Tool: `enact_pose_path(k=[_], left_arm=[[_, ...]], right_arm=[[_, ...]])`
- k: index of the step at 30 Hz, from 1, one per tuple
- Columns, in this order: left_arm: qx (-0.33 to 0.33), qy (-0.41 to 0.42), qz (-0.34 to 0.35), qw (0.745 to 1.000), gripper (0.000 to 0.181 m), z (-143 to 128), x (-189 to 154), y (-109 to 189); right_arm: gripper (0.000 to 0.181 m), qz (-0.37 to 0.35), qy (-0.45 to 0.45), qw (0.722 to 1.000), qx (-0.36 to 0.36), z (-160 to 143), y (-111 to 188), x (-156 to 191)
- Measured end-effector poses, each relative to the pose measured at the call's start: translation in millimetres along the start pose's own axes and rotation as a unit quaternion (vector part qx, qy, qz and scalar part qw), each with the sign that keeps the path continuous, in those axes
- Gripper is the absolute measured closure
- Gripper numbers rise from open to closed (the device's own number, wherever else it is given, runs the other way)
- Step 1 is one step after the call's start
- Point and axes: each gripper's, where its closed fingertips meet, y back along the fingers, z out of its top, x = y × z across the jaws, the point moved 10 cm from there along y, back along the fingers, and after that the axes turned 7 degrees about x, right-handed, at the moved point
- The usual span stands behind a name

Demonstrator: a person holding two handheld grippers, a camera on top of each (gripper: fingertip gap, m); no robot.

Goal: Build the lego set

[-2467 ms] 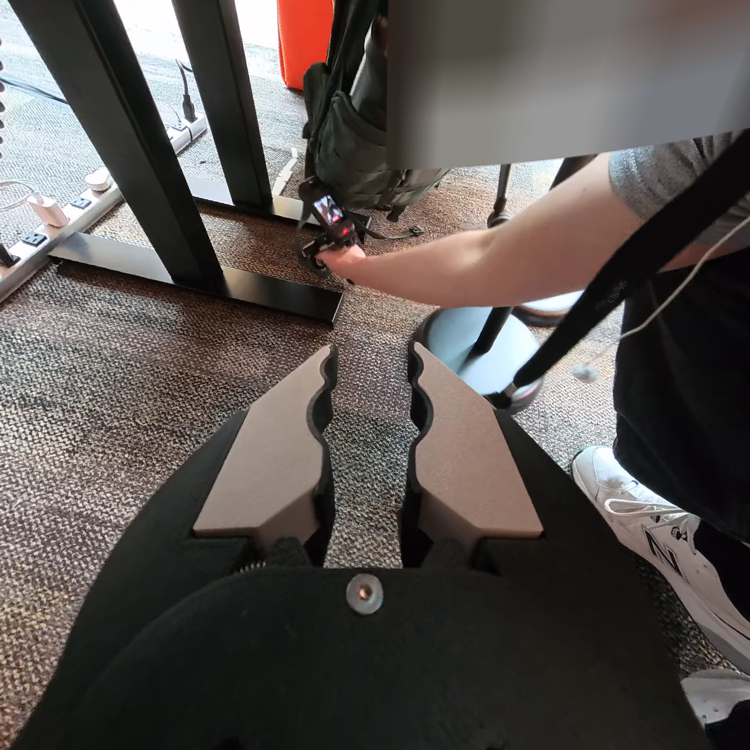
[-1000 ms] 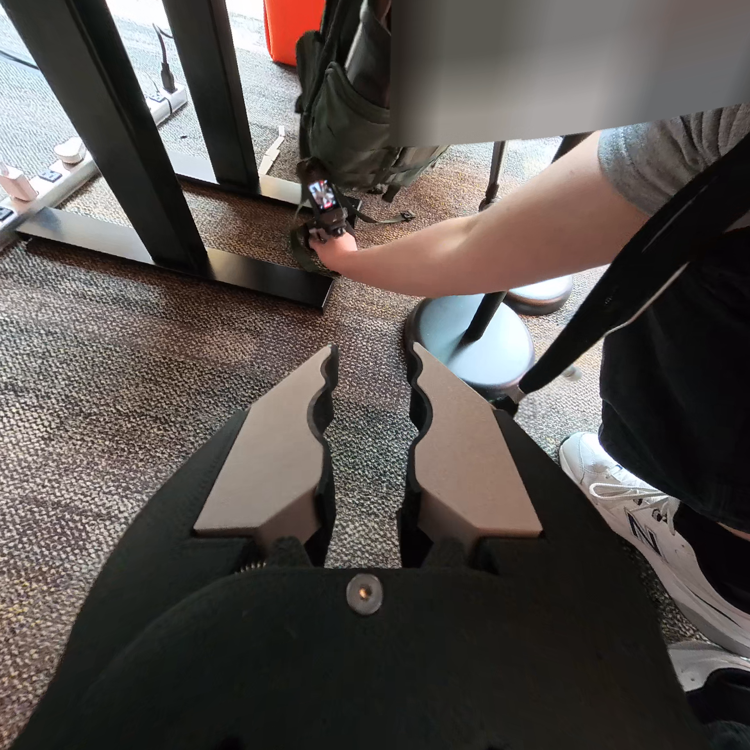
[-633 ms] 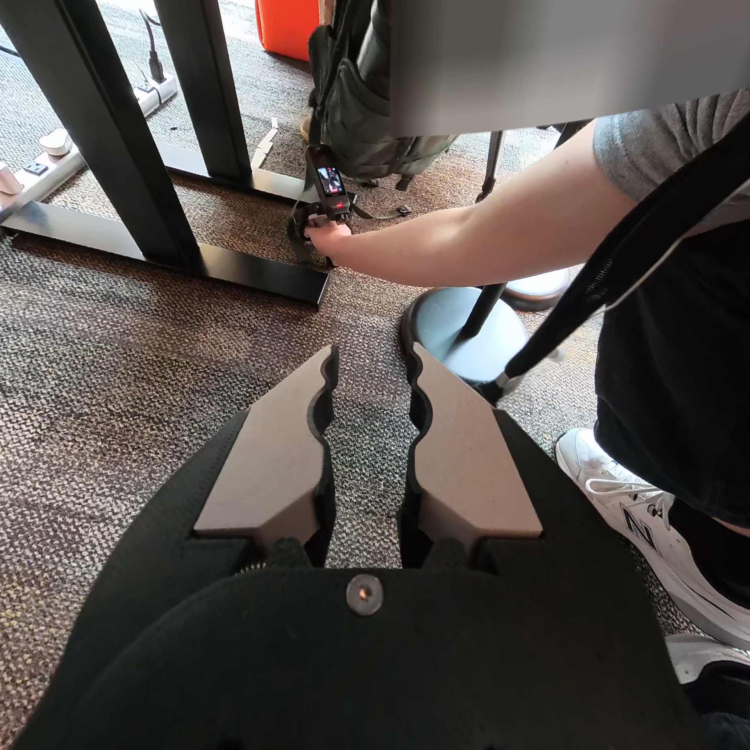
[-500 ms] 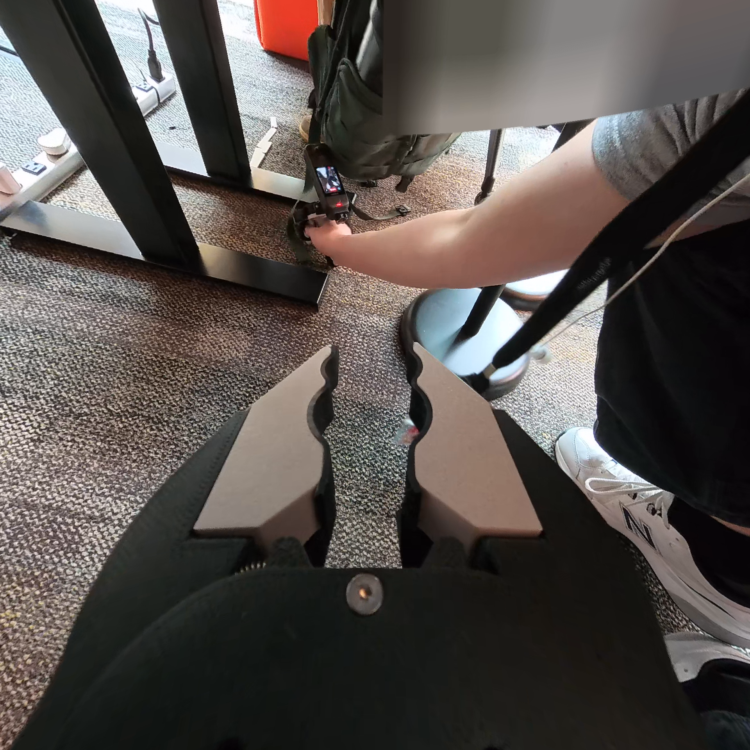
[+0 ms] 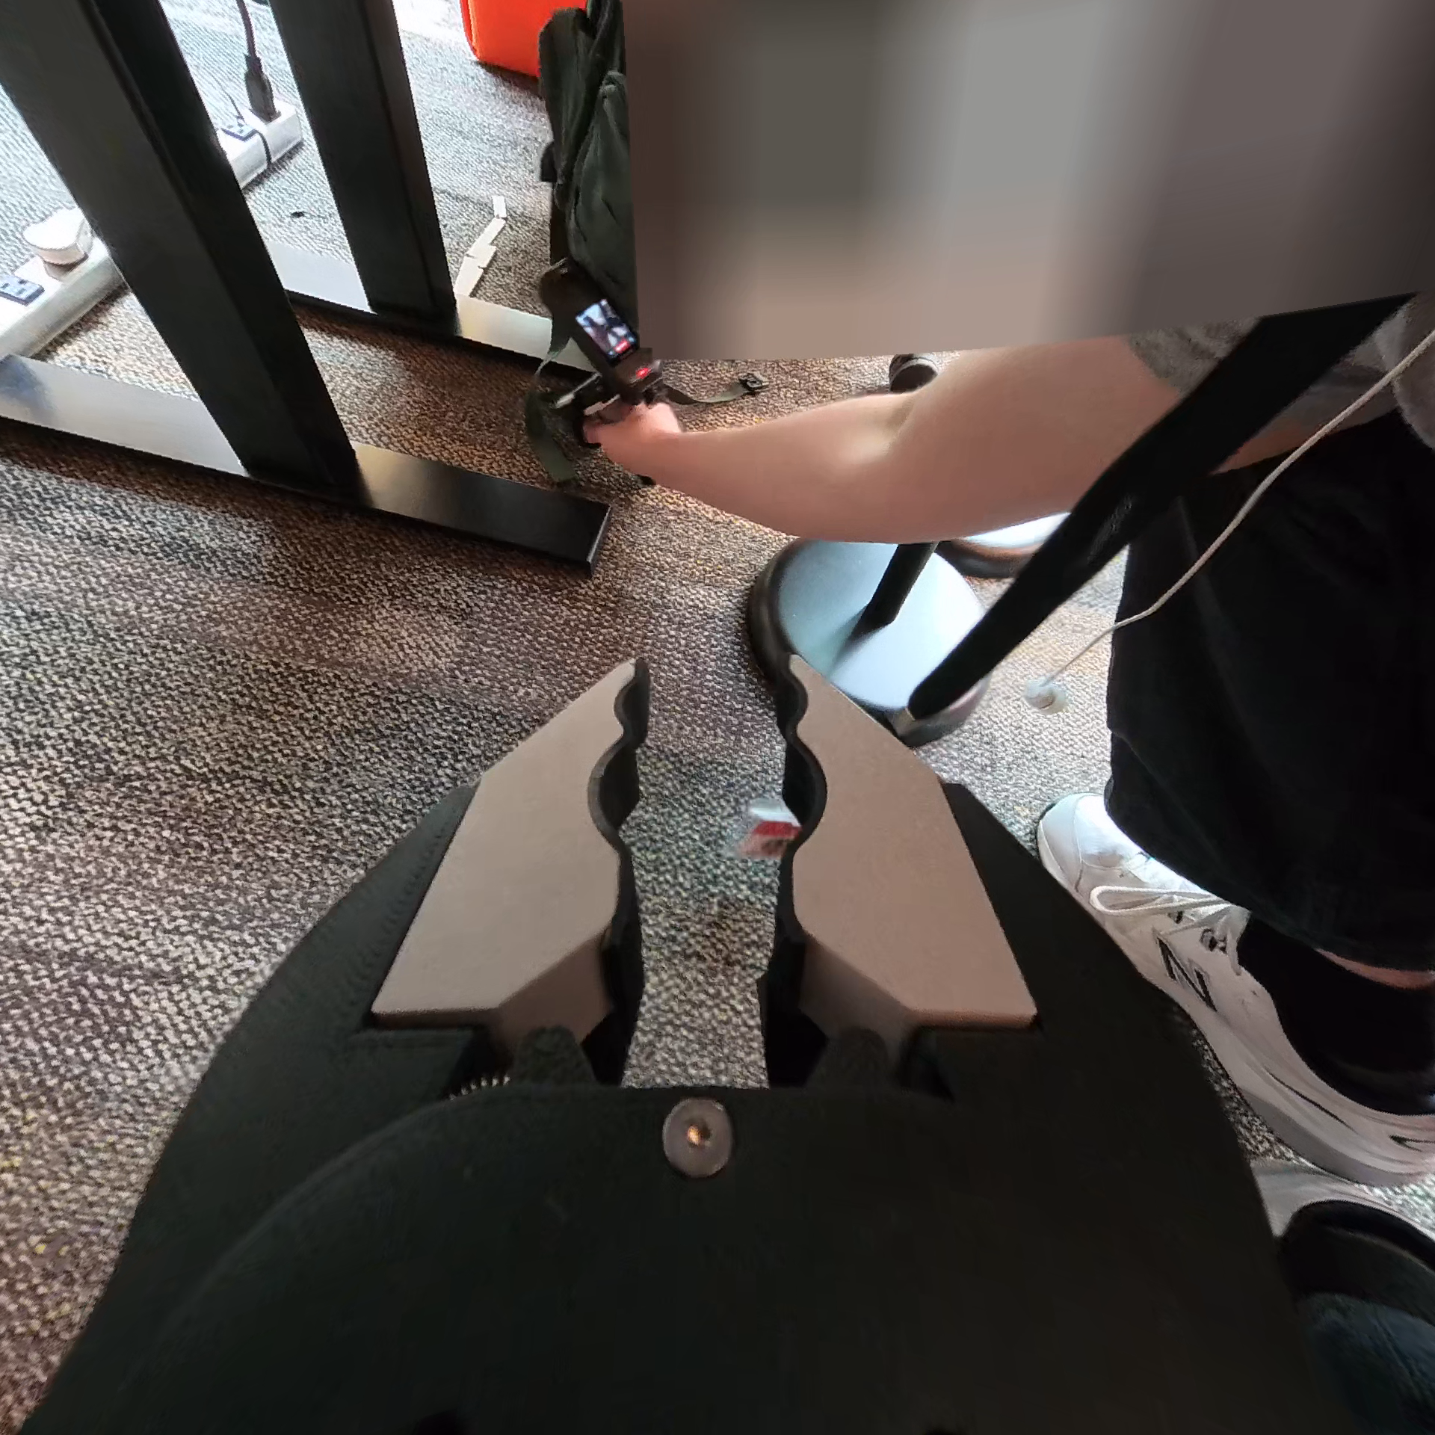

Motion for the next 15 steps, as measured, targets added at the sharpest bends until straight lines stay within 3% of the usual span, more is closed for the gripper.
enact_pose_path(k=[1, 5, 9, 11, 15], left_arm=[[0.001, 0.0, 0.001, 1.0, 0.15, -1, 0, 0], [0.001, -0.001, 0.002, 1.0, 0.151, -1, 1, 1], [-0.001, -0.002, 0.001, 1.0, 0.15, -1, 0, 2], [-0.001, -0.003, -0.001, 1.0, 0.15, -1, -1, 3], [-0.004, 0.0, -0.007, 1.0, 0.151, -2, -3, 5]], right_arm=[[0.181, 0.009, 0.0, 1.0, -0.006, -3, 4, -2], [0.181, -0.031, -0.026, 0.998, -0.042, -15, 18, -18], [0.17, 0.023, -0.01, 0.997, -0.071, -21, 25, -24], [0.16, 0.072, 0.012, 0.994, -0.086, -17, 27, -22], [0.159, 0.029, 0.098, 0.992, -0.076, -2, 21, -30]])
